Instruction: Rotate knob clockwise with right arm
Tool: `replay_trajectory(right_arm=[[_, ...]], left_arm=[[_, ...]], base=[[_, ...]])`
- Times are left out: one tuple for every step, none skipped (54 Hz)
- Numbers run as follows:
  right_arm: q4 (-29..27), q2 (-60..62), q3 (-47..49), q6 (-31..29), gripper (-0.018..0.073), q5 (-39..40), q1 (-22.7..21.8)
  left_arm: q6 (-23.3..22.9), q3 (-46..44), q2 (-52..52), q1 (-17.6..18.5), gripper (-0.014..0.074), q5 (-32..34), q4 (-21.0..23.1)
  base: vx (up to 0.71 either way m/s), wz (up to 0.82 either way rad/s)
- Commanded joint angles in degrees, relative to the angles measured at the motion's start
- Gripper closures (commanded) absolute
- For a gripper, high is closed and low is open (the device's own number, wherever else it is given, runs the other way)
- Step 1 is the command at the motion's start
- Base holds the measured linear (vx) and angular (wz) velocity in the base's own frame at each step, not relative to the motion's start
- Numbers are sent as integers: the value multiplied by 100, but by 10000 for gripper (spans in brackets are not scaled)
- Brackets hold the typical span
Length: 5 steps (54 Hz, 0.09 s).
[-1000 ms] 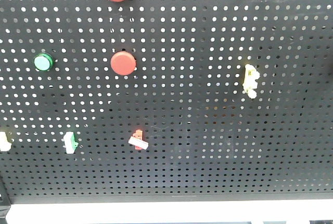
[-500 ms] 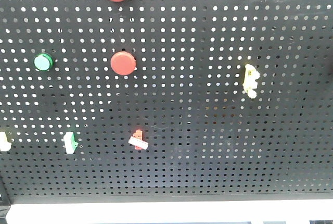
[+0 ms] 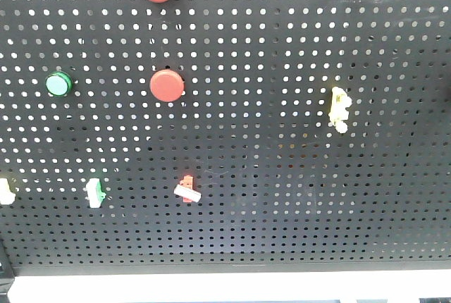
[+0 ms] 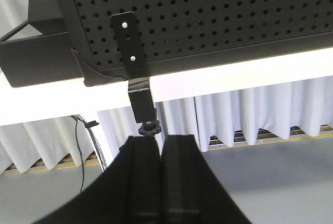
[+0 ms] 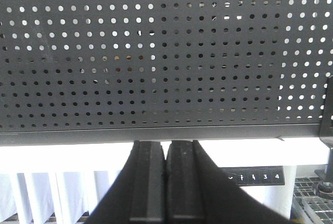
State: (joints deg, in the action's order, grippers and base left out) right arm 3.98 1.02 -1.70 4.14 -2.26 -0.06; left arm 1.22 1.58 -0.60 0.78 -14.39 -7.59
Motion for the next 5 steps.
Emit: replay_trajectory(right_arm=[[25, 23, -81, -47, 565, 443, 2], [25, 23, -81, -47, 565, 443, 2], [25, 23, -81, -47, 565, 443, 2], [25, 23, -81, -47, 565, 443, 2], [25, 23, -81, -47, 565, 443, 2]], left_arm=[[-8, 154, -100, 17, 603, 445, 47], [-8, 154, -100, 17, 603, 445, 47], [-8, 154, -100, 17, 603, 445, 47], [-8, 154, -100, 17, 603, 445, 47], [-8, 154, -100, 17, 603, 445, 47]], base=[[0, 0], [0, 0], [0, 0], [0, 0], [0, 0]])
